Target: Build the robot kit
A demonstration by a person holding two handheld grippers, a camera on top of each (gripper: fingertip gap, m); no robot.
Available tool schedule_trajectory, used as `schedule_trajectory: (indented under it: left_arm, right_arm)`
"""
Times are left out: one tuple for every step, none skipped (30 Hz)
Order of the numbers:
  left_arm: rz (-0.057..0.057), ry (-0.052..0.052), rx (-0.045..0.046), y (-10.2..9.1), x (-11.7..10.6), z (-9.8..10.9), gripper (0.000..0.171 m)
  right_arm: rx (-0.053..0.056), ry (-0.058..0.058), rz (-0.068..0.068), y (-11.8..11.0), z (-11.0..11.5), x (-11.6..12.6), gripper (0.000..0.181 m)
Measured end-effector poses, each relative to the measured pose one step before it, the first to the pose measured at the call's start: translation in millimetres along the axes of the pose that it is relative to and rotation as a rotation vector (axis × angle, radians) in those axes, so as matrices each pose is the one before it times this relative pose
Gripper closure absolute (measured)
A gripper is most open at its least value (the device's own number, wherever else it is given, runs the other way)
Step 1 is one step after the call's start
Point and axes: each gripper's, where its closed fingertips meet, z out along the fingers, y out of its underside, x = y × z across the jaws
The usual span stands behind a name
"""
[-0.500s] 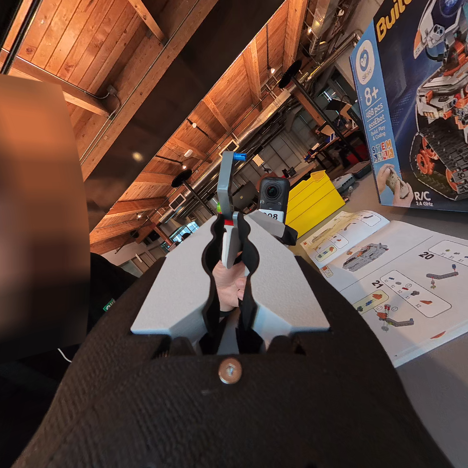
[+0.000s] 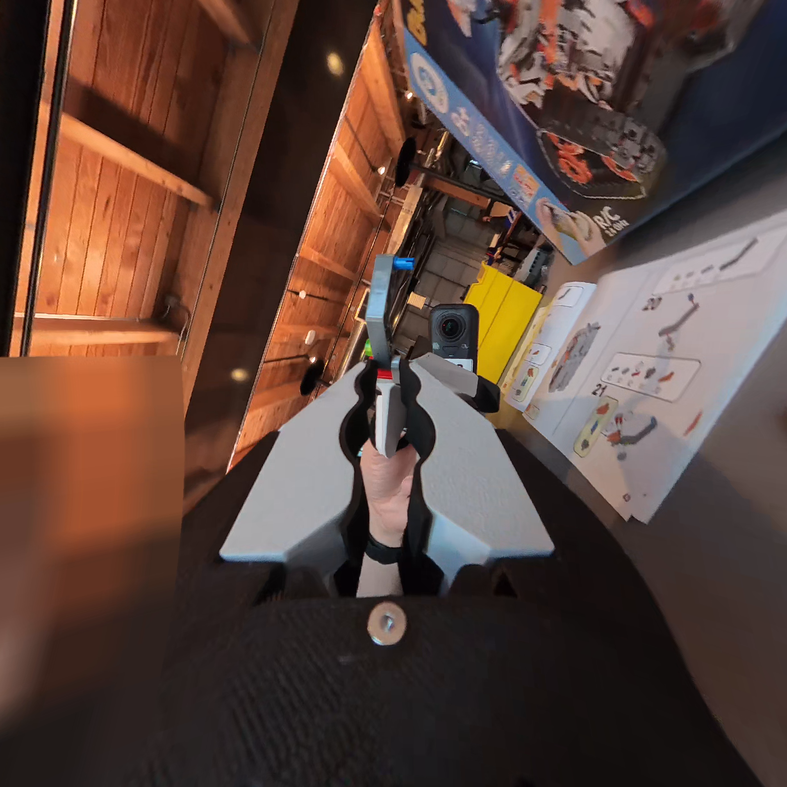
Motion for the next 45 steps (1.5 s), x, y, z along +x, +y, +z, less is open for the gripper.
schedule_trajectory:
  left_arm:
    - [-0.0352, -0.0133, 0.00194, -0.43, -4.05, -2.09, 0.161]
    - [-0.0428, -0.0088, 0.00246, -0.38, -4.51, -2.11, 0.161]
    - [-0.0402, -0.0081, 0.0025, -0.51, -4.82, -1.93, 0.161]
    - [-0.0324, -0.0092, 0.00076, -0.34, -4.97, -1.56, 0.161]
    - [-0.0239, -0.0105, -0.00155, -0.43, -4.63, -1.25, 0.161]
    - [-0.0142, -0.0112, -0.00361, -0.34, -4.18, -0.87, 0.161]
    - [-0.0081, -0.0088, -0.00331, -0.48, -3.13, -0.38, 0.161]
    - [-0.0061, -0.0058, -0.00385, -0.35, -2.13, -0.34, 0.161]
    - [-0.0044, -0.0038, -0.00221, -0.43, -1.77, -0.06, 0.161]
    - [-0.0048, -0.001, 0.00019, -0.59, -1.47, -0.24, 0.161]
    - [-0.0104, 0.0029, 0.00091, -0.45, -1.12, -0.18, 0.161]
    - [-0.012, 0.0061, 0.00129, -0.46, -0.75, -0.12, 0.161]
    - [-0.0063, 0.0061, 0.00095, -0.54, -0.4, 0.14, 0.161]
    - [-0.002, 0.0006, -0.00127, -0.44, -0.8, 0.09, 0.161]
    - [0.0039, -0.0039, -0.00341, -0.27, -0.84, 0.07, 0.161]
    - [0.0091, -0.0051, -0.00509, -0.25, -0.61, 0.08, 0.161]
    - [0.0082, -0.0031, -0.00409, -0.19, -0.05, 0.18, 0.161]
    - [0.0036, -0.0001, -0.00207, -0.1, 0.53, 0.31, 0.161]
    - [0.0038, 0.0022, -0.00218, 0.18, 0.78, 0.14, 0.161]
    - [0.0033, 0.0025, -0.00166, 0.31, 0.61, 0.03, 0.161]
    - [-0.0006, 0.0036, 0.00102, 0.18, 0.5, 0.0, 0.161]
    - [-0.0019, 0.0028, 0.00139, -0.02, 0.19, -0.17, 0.161]
    - [0.0003, 0.0003, -0.00045, -0.06, -0.08, -0.09, 0.161]
    - [0.001, 0.0007, -0.00078, -0.21, 0.07, 0.02, 0.161]
    - [-0.0003, 0.0026, -0.00234, -0.17, 0.45, 0.24, 0.161]
    - [0.0015, 0.0027, -0.00526, -0.04, 0.46, 0.21, 0.161]
    - [0.0039, 0.0004, -0.00595, 0.11, 0.18, 0.16, 0.161]
    - [0.0005, 0.0019, -0.00329, -0.03, 0.18, 0.14, 0.161]
    - [-0.0044, 0.0025, -0.00122, -0.04, -0.12, 0.02, 0.161]
    - [-0.0044, 0.0019, -0.00106, 0.06, -0.2, 0.07, 0.161]
    - [-0.0021, 0.0018, -0.00092, 0.09, -0.06, 0.11, 0.161]
    - [0.0003, 0.0007, -0.00056, 0.07, 0.12, 0.2, 0.161]
    - [-0.0002, -0.0006, -0.00236, 0.13, 0.12, 0.21, 0.161]
    - [0.0011, 0.0005, -0.00376, 0.12, 0.34, 0.24, 0.161]
    - [0.0015, 0.0005, -0.00275, 0.15, 0.03, 0.29, 0.161]
    - [-0.0011, 0.0023, -0.0001, -0.03, -0.02, 0.4, 0.161]
    - [-0.0031, 0.0038, 0.002, -0.15, 0.04, 0.52, 0.162]
    - [-0.0019, 0.0036, 0.00184, 0.04, -0.02, 0.42, 0.162]
    - [0.0, 0.0021, 0.00329, -0.15, -0.46, 0.04, 0.171]
    - [0.002, -0.0011, 0.0058, -0.19, -1.03, -0.53, 0.171]
    - [-0.0023, 0.0005, -0.0007, 0.44, -0.72, 0.17, 0.171]
    - [0.0018, 0.0044, -0.00215, 0.52, 0.55, 0.09, 0.171]
    - [0.0017, -0.0022, -0.00156, 0.38, -0.24, 0.07, 0.171]
    - [0.0016, -0.0008, 0.00178, 0.06, -0.14, 0.32, 0.171]
    - [0.0015, -0.0005, 0.00351, 0.06, -0.29, 0.15, 0.171]
  right_arm:
    - [0.0099, 0.0205, 0.0165, 0.9, 0.41, 4.77, 0.17]
    - [0.009, 0.0203, 0.02, 0.79, 0.09, 5.04, 0.17]
    - [0.0113, 0.017, 0.0273, 0.58, -0.1, 5.24, 0.17]
    - [0.0139, 0.0119, 0.0316, 0.27, -0.37, 4.96, 0.17]
    - [0.0136, 0.0095, 0.0338, 0.25, -0.55, 4.8, 0.17]
    - [0.0137, 0.0032, 0.0299, -0.3, -0.43, 3.72, 0.17]
    - [0.0112, -0.0026, 0.0302, -0.35, -0.4, 2.7, 0.169]
    - [0.007, -0.0038, 0.0221, -0.33, -0.2, 1.83, 0.169]
    - [0.0042, -0.0003, 0.0067, -0.4, -0.18, 1.63, 0.169]
    - [-0.001, 0.0027, -0.0016, -0.32, 0.13, 1.41, 0.169]
    - [-0.0054, 0.0047, -0.0055, -0.26, 0.04, 1.23, 0.169]
    - [-0.0038, 0.0026, -0.0079, -0.27, 0.15, 0.46, 0.169]
    - [-0.0005, 0.0026, -0.0069, -0.59, -0.03, 0.61, 0.169]
    - [-0.0018, 0.0017, -0.0015, -0.39, -0.08, 0.83, 0.169]
    - [-0.0052, -0.0024, 0.004, -0.23, -0.04, 0.81, 0.169]
    - [-0.0057, -0.0034, 0.0099, -0.43, -0.1, 0.58, 0.169]
    - [0.0, -0.006, 0.0042, -0.3, 0.12, -0.46, 0.169]
    - [0.0019, -0.0026, -0.0042, -0.05, -0.01, -0.54, 0.169]
    - [-0.001, -0.0008, -0.0088, 0.28, 0.02, -0.84, 0.169]
    - [-0.0016, 0.0019, -0.0089, 0.25, -0.01, -0.44, 0.169]
    - [-0.0014, -0.0005, -0.0072, 0.3, 0.09, -0.46, 0.169]
    - [-0.0021, 0.0012, -0.002, 0.09, 0.06, 0.08, 0.169]
    - [-0.0011, -0.0005, 0.002, -0.06, 0.09, 0.17, 0.169]
    - [0.0, -0.0038, 0.0028, -0.2, 0.14, -0.26, 0.169]
    - [-0.0003, -0.0057, 0.0013, -0.11, 0.06, -0.63, 0.17]
    - [-0.0016, -0.0025, -0.0004, -0.09, -0.15, -0.3, 0.169]
    - [0.0008, -0.0003, -0.0023, -0.09, -0.07, -0.23, 0.169]
    - [0.0024, -0.0008, -0.0018, -0.1, -0.05, -0.17, 0.169]
    - [0.0016, 0.0002, 0.0009, 0.08, -0.14, 0.28, 0.169]
    - [0.0012, -0.0006, 0.0034, -0.05, -0.29, 0.18, 0.169]
    - [0.0021, -0.0034, 0.0036, -0.07, -0.15, -0.21, 0.169]
    - [0.0017, -0.003, 0.0022, -0.14, -0.22, -0.16, 0.169]
    - [0.0004, -0.0021, 0.0002, -0.02, -0.3, -0.3, 0.169]
    - [0.0014, -0.0009, -0.0015, 0.0, -0.16, -0.43, 0.169]
    - [0.0023, 0.0008, -0.0009, -0.21, -0.26, 0.04, 0.169]
    - [0.003, -0.0017, 0.0013, -0.42, -0.34, -0.28, 0.169]
    - [0.0033, -0.003, 0.0019, -0.56, -0.45, -0.32, 0.169]
    - [0.0011, -0.001, 0.005, -0.4, -0.55, 0.08, 0.169]
    - [-0.0033, -0.0156, 0.0078, 0.45, -0.22, -2.09, 0.169]
    - [0.0022, 0.0042, 0.0064, -0.21, -0.57, 1.06, 0.17]
    - [-0.0021, -0.0003, 0.0021, 0.36, -0.39, -0.17, 0.169]
    - [-0.0017, 0.0021, -0.0017, 0.31, -0.41, -0.1, 0.169]
    - [0.0016, 0.0015, -0.0016, -0.06, -0.35, -0.05, 0.169]
    - [0.0036, -0.0018, 0.0042, -0.17, -0.5, -0.08, 0.17]
    - [0.0023, 0.0036, -0.0025, -0.17, -0.28, 0.21, 0.169]
